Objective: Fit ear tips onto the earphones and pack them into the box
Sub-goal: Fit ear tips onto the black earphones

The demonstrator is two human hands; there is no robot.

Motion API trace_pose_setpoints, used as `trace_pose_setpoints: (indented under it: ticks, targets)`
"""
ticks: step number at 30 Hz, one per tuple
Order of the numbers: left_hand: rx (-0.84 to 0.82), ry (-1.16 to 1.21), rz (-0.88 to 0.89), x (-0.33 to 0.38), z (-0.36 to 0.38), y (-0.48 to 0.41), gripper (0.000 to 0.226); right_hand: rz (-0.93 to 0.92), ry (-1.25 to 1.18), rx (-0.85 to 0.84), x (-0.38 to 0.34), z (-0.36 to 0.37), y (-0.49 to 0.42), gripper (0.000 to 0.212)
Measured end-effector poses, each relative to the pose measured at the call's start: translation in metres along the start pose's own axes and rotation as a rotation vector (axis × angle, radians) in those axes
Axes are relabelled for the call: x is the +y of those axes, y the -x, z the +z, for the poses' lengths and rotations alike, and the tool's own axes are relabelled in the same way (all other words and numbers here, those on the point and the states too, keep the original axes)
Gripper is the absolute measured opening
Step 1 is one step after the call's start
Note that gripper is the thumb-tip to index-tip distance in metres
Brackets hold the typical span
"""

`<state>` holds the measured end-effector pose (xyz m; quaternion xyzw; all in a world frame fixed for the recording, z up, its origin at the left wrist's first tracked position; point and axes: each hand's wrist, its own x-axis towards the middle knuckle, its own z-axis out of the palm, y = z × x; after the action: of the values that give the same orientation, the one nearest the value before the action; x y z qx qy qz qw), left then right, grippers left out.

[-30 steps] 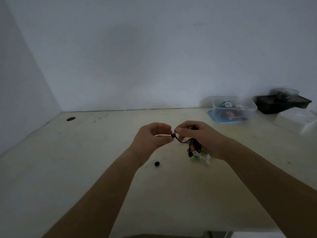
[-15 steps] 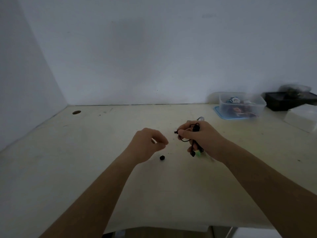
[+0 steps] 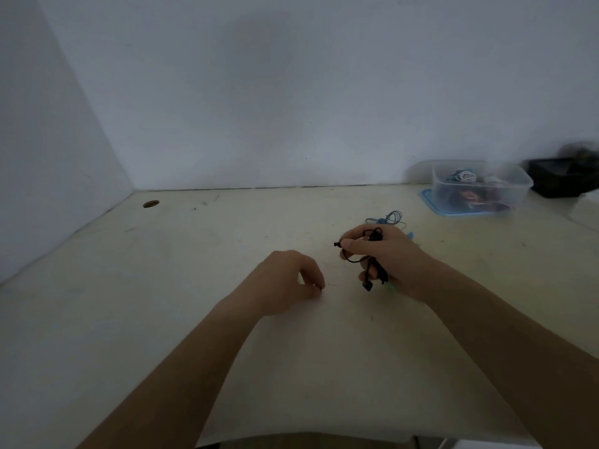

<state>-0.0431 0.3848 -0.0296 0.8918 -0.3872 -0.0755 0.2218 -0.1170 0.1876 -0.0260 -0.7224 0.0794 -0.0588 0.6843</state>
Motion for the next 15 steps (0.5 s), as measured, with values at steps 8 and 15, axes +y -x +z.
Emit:
trace_pose_setpoints:
  ticks: [8, 15]
  targets:
    - [0.151, 0.373, -0.034, 0.005, -0.005, -0.011, 0.008, 0.059, -0.127, 0.009, -0.002, -0.002, -0.008, 0.008]
    - [0.301, 0.628, -0.074, 0.012, 0.007, -0.028, 0.014, -0.046, 0.008, 0.084, 0.004, 0.002, -0.017, 0.017]
